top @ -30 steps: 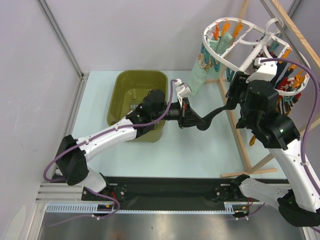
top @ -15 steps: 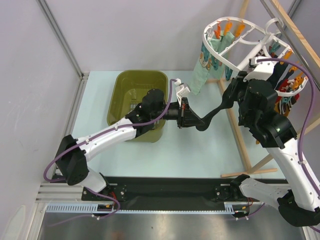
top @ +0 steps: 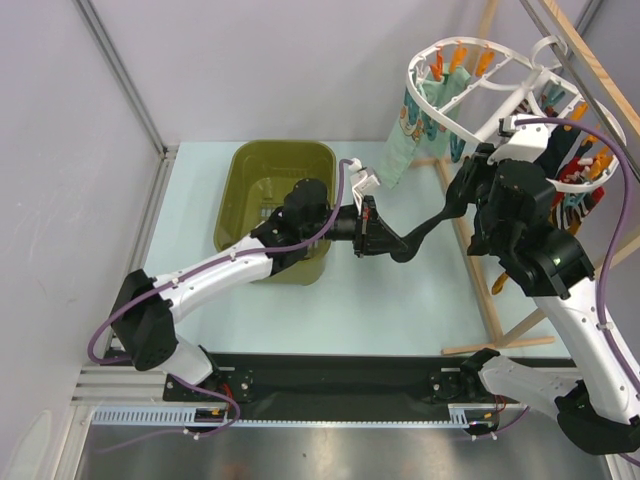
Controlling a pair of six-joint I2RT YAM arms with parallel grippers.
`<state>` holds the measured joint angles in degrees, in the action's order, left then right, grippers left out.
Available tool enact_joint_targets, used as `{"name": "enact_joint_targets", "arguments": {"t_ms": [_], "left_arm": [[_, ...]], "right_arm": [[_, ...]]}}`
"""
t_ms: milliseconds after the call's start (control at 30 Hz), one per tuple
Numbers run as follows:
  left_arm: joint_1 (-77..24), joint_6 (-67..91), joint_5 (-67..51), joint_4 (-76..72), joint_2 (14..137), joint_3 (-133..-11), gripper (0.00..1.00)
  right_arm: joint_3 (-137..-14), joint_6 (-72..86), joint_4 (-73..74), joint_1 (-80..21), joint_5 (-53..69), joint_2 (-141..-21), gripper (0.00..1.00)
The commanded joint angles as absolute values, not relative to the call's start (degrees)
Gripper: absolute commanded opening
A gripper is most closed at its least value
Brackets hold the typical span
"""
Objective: Remove the socks clipped to the hanger
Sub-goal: Remove the sock from the hanger.
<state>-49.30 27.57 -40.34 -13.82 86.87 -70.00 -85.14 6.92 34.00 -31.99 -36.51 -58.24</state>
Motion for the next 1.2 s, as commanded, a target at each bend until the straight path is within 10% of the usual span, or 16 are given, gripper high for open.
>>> {"name": "enact_joint_targets", "arguments": {"t_ms": [0,400,500,667,1067,1167], "left_arm": [[-48.52,27.69,-39.46,-14.5,85.08,-68.56,0.0],[-47.9,27.25,-39.11,-13.62,84.9,-67.85,0.0],[-47.9,27.77,-39.72,-13.97,85.08,-68.38,0.0],[-47.9,28.56,-40.61,-14.94,84.99,-69.17,0.0],[-47.9,29.18,-41.22,-15.47,85.34,-69.52,0.0],[-47.99,29.27,-41.31,-15.64,85.43,-69.7,0.0]], "right_arm": [[-85.34,7.38,32.78,-31.82,-36.12,-56.69,0.0],[-86.39,9.57,34.63,-31.38,-34.28,-56.78,0.0],[-86.31,10.28,34.8,-31.29,-34.63,-56.95,0.3],[-87.01,10.28,33.93,-31.2,-35.24,-57.83,0.5],[-88.07,10.11,32.08,-31.29,-39.64,-60.03,0.36],[-87.89,10.2,31.29,-31.29,-39.82,-59.33,0.47]]}}
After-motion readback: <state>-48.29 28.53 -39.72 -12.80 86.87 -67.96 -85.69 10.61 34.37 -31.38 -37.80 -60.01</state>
